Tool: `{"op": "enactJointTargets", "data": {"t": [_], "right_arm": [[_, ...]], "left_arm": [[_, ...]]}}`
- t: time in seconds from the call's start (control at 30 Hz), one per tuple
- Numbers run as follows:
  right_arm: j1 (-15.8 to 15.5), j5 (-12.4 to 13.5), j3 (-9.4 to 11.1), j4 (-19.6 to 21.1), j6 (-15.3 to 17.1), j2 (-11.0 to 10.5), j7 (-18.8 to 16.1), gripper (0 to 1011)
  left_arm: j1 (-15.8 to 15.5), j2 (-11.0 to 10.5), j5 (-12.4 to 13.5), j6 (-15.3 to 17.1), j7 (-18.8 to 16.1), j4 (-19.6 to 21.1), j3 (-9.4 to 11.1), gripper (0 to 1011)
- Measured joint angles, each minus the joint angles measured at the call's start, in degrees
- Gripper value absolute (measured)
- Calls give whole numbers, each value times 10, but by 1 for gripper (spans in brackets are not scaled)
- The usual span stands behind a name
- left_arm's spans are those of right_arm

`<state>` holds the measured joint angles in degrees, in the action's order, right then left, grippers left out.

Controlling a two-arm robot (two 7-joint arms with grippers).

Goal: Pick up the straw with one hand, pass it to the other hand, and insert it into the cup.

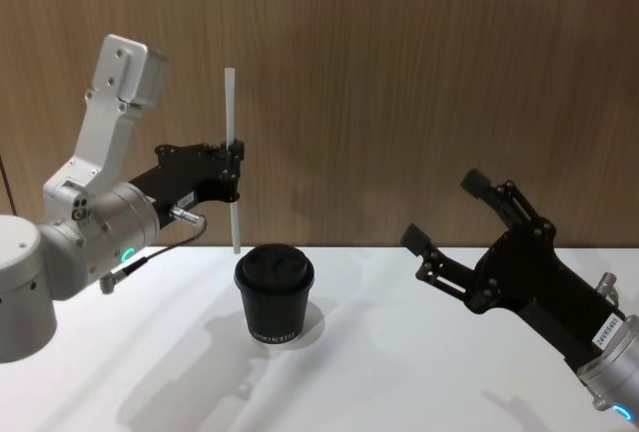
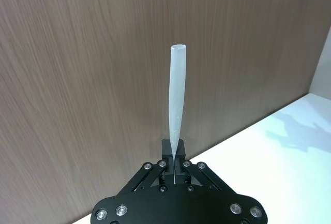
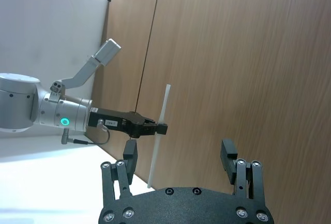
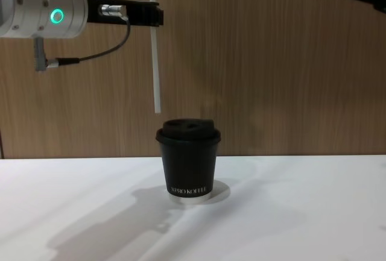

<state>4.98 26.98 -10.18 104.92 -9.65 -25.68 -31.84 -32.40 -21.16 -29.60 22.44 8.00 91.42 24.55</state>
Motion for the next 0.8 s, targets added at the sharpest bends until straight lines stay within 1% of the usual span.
{"op": "enactJointTargets", "data": {"t": [0.8], "right_arm": [[0,0,0,0,0,0,0,1001]], "left_arm": [[-10,19,19,-7,10,-27,7,12]]}}
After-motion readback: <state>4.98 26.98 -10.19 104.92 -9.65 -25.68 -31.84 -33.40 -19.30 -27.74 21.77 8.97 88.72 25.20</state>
